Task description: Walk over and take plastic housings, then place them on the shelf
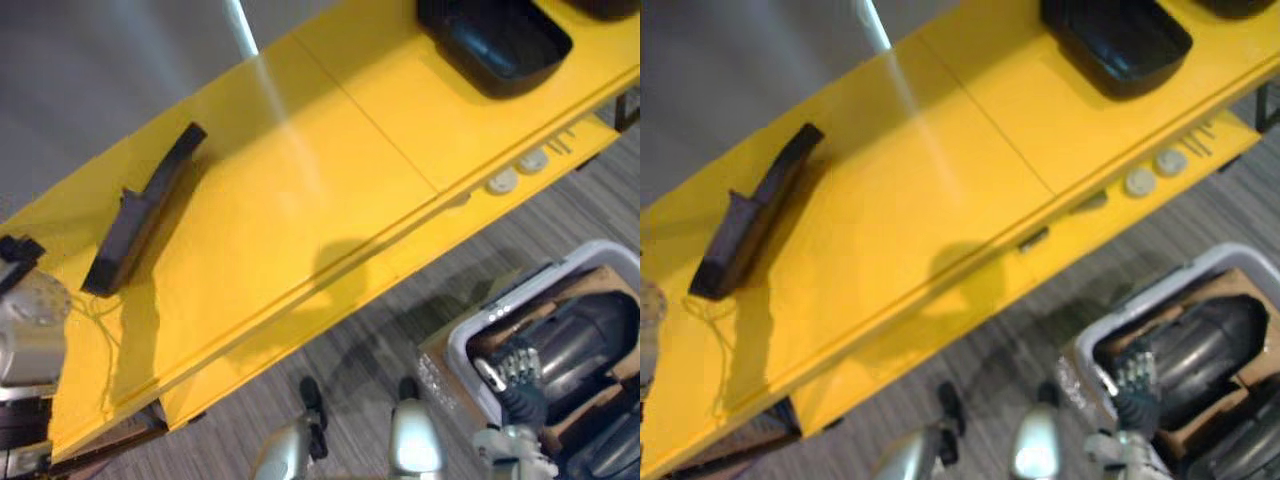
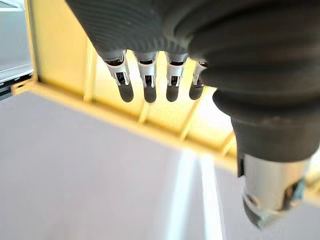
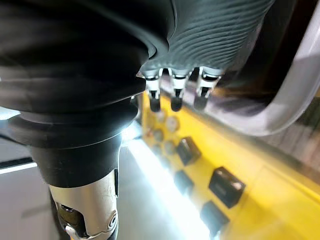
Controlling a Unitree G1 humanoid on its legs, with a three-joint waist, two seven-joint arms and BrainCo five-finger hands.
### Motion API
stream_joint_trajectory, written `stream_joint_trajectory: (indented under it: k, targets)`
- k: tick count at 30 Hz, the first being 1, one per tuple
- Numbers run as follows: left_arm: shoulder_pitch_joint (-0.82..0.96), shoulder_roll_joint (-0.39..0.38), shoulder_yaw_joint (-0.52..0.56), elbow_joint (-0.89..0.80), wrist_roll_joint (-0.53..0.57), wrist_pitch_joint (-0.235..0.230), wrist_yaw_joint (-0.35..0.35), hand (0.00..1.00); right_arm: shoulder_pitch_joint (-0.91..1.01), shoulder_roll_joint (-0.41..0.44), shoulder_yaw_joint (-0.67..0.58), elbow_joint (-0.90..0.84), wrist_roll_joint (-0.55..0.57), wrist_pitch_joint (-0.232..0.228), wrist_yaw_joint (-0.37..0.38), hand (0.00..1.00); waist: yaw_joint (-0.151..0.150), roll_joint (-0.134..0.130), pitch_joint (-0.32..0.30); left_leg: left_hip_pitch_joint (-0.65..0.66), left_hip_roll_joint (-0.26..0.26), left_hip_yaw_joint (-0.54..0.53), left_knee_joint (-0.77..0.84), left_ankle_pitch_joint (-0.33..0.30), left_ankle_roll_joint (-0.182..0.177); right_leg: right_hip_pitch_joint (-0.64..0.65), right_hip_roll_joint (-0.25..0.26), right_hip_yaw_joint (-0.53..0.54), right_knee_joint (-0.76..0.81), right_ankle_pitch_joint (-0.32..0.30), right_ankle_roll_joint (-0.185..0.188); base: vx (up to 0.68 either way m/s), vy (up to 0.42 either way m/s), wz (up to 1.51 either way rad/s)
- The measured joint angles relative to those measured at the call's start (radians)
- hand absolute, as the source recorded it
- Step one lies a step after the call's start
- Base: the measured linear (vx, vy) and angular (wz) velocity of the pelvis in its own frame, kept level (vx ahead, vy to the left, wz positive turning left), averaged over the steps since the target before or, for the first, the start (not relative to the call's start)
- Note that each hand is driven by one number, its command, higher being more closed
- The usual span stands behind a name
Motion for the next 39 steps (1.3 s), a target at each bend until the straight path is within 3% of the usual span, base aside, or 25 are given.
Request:
stream_joint_trajectory:
  k: [2,4,6,10,13,15,16,18,20,22,25,27,29,33,39]
  targets:
    - [-0.001,0.000,0.049,-0.009,-0.045,-0.100,-0.004,0.00,0.000,0.008,-0.020,0.013,-0.011,0.000,0.001,0.00,0.010,0.008,-0.032,0.006,0.003,-0.004,-0.003,0.000,0.000,0.024,0.006,-0.006,-0.037,0.016,0.002,0.02,0.000,0.01]
    - [-0.001,0.000,0.076,-0.029,-0.082,-0.164,-0.055,0.00,0.006,0.011,-0.037,0.014,-0.013,0.002,0.002,0.00,0.008,0.014,-0.043,0.021,0.004,-0.024,-0.006,0.000,0.000,0.062,0.007,-0.026,-0.069,0.029,0.001,0.01,0.003,0.13]
    - [0.001,0.000,0.074,-0.043,-0.091,-0.192,-0.097,0.00,0.009,0.011,-0.046,0.014,-0.012,0.005,0.005,0.00,0.013,0.013,-0.054,0.029,0.006,-0.027,-0.007,0.000,0.000,0.075,0.009,-0.031,-0.086,0.033,0.001,-0.02,0.001,0.10]
    - [0.005,0.000,0.070,-0.042,-0.221,-0.203,-0.130,0.00,0.008,0.011,-0.047,0.021,-0.011,0.022,0.028,0.00,0.013,0.021,-0.084,0.035,0.008,-0.029,-0.016,0.002,-0.002,0.098,0.017,-0.041,-0.127,0.055,-0.002,-0.01,0.000,-0.01]
    - [0.000,0.000,0.049,-0.042,-0.290,-0.294,-0.147,0.00,0.005,0.014,-0.056,0.047,-0.011,0.030,0.044,0.00,0.010,0.019,-0.100,0.037,0.009,-0.031,-0.018,0.002,-0.002,0.117,0.020,-0.046,-0.164,0.075,-0.001,0.00,0.000,0.00]
    - [-0.075,0.000,-0.051,-0.031,-0.356,-0.334,-0.184,0.00,-0.019,0.012,-0.054,0.079,-0.008,0.034,0.047,0.00,0.011,0.006,-0.115,0.056,0.014,-0.029,-0.027,0.004,-0.002,0.145,0.021,-0.046,-0.194,0.087,0.001,0.00,0.003,-0.02]
    - [-0.111,0.000,-0.089,-0.017,-0.361,-0.330,-0.193,0.00,-0.036,0.011,-0.048,0.095,-0.004,0.037,0.049,0.00,0.011,0.000,-0.125,0.058,0.014,-0.028,-0.030,0.004,-0.003,0.148,0.022,-0.046,-0.199,0.090,0.001,0.00,0.004,-0.06]
    - [-0.265,0.001,-0.189,0.097,-0.390,-0.280,-0.228,0.00,-0.120,0.002,-0.009,0.130,-0.001,0.048,0.066,0.00,0.003,-0.017,-0.146,0.071,0.017,-0.025,-0.036,0.008,-0.007,0.160,0.026,-0.042,-0.207,0.097,0.000,-0.01,0.005,-0.07]
    - [-0.288,0.000,-0.206,0.130,-0.395,-0.223,-0.248,0.00,-0.159,0.001,0.014,0.127,-0.017,0.048,0.088,0.00,-0.018,-0.025,-0.151,0.082,0.019,-0.022,-0.038,0.008,-0.007,0.174,0.028,-0.039,-0.210,0.102,-0.001,0.01,0.004,-0.07]
    - [-0.252,-0.013,-0.207,0.111,-0.395,-0.192,-0.262,0.00,-0.171,-0.001,0.013,0.115,-0.033,0.048,0.107,0.00,-0.018,-0.029,-0.155,0.088,0.020,-0.025,-0.040,0.008,-0.007,0.186,0.031,-0.041,-0.214,0.104,-0.002,0.04,-0.005,0.02]
    - [-0.069,-0.122,-0.086,0.019,-0.394,-0.192,-0.263,0.00,-0.157,-0.003,0.002,0.022,-0.072,0.051,0.105,0.00,-0.008,-0.035,-0.159,0.097,0.021,-0.043,-0.044,0.010,-0.011,0.210,0.036,-0.059,-0.222,0.105,-0.002,0.03,-0.020,0.18]
    - [0.045,-0.216,-0.017,-0.040,-0.395,-0.206,-0.261,0.00,-0.157,-0.004,-0.020,-0.038,-0.076,0.052,0.102,0.00,0.014,-0.047,-0.176,0.106,0.022,-0.056,-0.057,0.014,-0.016,0.225,0.040,-0.082,-0.231,0.105,-0.003,0.01,-0.024,0.22]
    - [0.173,-0.303,0.041,-0.134,-0.384,-0.239,-0.245,0.00,-0.163,-0.004,-0.078,-0.086,-0.103,0.057,0.084,0.00,0.046,-0.078,-0.202,0.113,0.022,-0.088,-0.077,0.027,-0.021,0.247,0.044,-0.116,-0.245,0.105,-0.005,0.01,-0.032,0.41]
    - [0.304,-0.388,0.134,-0.236,-0.345,-0.266,-0.245,0.00,-0.212,-0.007,-0.136,-0.129,-0.114,0.079,0.057,0.00,0.095,-0.105,-0.222,0.119,0.013,-0.117,-0.086,0.035,-0.020,0.273,0.040,-0.157,-0.252,0.102,-0.010,-0.04,-0.014,0.29]
    - [0.394,-0.480,0.209,-0.291,-0.338,-0.275,-0.270,0.00,-0.254,-0.030,-0.194,-0.199,-0.201,0.127,-0.013,0.00,0.097,-0.082,-0.228,0.116,0.003,-0.140,-0.094,0.049,-0.015,0.283,0.027,-0.187,-0.259,0.094,-0.020,-0.08,0.014,0.11]
